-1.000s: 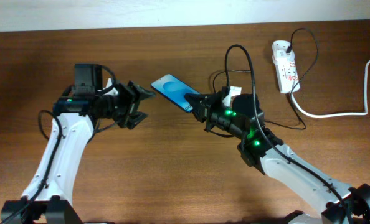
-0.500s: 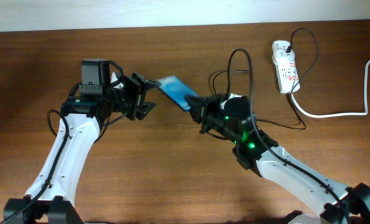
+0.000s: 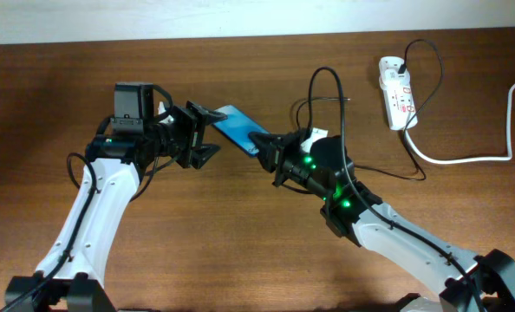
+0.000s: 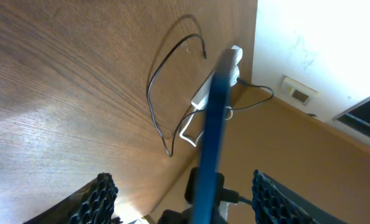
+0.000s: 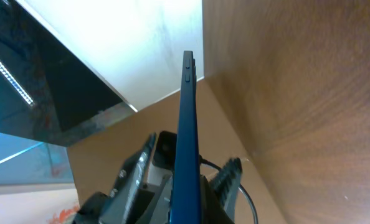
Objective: Plug charger to phone and switch on socket
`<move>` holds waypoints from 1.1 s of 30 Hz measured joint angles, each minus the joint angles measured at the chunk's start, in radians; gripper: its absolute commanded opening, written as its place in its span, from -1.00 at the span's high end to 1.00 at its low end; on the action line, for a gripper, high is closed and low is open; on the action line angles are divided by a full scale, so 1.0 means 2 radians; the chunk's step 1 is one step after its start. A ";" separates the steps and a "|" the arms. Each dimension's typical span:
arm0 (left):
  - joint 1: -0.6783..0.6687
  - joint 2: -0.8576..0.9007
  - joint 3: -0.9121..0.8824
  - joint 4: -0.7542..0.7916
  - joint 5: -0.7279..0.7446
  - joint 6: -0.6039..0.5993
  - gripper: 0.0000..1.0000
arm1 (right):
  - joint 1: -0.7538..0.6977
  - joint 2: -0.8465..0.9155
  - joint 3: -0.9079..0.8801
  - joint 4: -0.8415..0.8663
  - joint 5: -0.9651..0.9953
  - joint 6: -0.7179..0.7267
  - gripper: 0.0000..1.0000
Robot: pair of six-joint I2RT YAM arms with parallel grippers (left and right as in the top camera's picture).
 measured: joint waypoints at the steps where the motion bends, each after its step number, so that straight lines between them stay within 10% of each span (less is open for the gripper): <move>1: -0.001 0.000 0.000 0.003 0.000 -0.002 -0.36 | 0.002 0.000 0.000 0.000 0.000 0.000 0.91; 7: -0.017 0.000 0.000 0.051 -0.002 -0.017 0.14 | 0.010 0.000 0.000 0.000 -0.004 0.001 0.92; 19: -0.019 0.000 0.000 0.048 -0.012 -0.019 0.48 | 0.010 0.000 0.000 0.007 0.003 0.013 0.92; 33: -0.035 0.000 0.000 0.051 -0.044 -0.047 0.22 | 0.009 0.000 0.000 0.002 0.002 0.041 0.92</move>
